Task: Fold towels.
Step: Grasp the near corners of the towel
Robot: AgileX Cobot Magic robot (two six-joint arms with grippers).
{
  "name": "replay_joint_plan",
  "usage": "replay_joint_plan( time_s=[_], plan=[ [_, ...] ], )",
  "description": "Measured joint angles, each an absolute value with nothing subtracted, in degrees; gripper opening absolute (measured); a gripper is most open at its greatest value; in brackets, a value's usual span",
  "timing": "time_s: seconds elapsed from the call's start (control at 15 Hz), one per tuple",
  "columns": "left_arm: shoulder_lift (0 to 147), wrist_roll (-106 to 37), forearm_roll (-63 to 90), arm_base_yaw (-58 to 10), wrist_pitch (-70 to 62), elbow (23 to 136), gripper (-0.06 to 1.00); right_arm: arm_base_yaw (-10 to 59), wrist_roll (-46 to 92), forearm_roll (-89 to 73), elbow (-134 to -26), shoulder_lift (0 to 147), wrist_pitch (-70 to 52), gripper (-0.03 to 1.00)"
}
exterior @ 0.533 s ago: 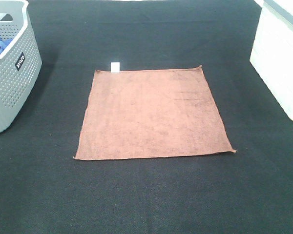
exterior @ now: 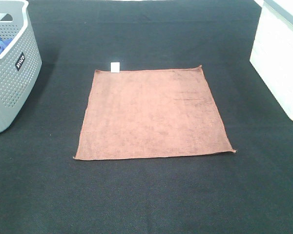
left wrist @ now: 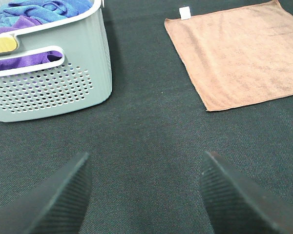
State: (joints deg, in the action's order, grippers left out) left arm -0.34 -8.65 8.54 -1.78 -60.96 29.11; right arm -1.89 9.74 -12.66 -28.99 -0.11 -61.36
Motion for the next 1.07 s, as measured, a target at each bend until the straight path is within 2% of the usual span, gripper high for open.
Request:
replay_joint_plan(
  time_s=[1.07],
  plan=[
    [-0.34, -8.65, 8.54, -1.78, -60.96, 29.11, 0.62, -1.89, 9.74, -12.66, -28.99, -0.11, -61.36, 0.79]
  ],
)
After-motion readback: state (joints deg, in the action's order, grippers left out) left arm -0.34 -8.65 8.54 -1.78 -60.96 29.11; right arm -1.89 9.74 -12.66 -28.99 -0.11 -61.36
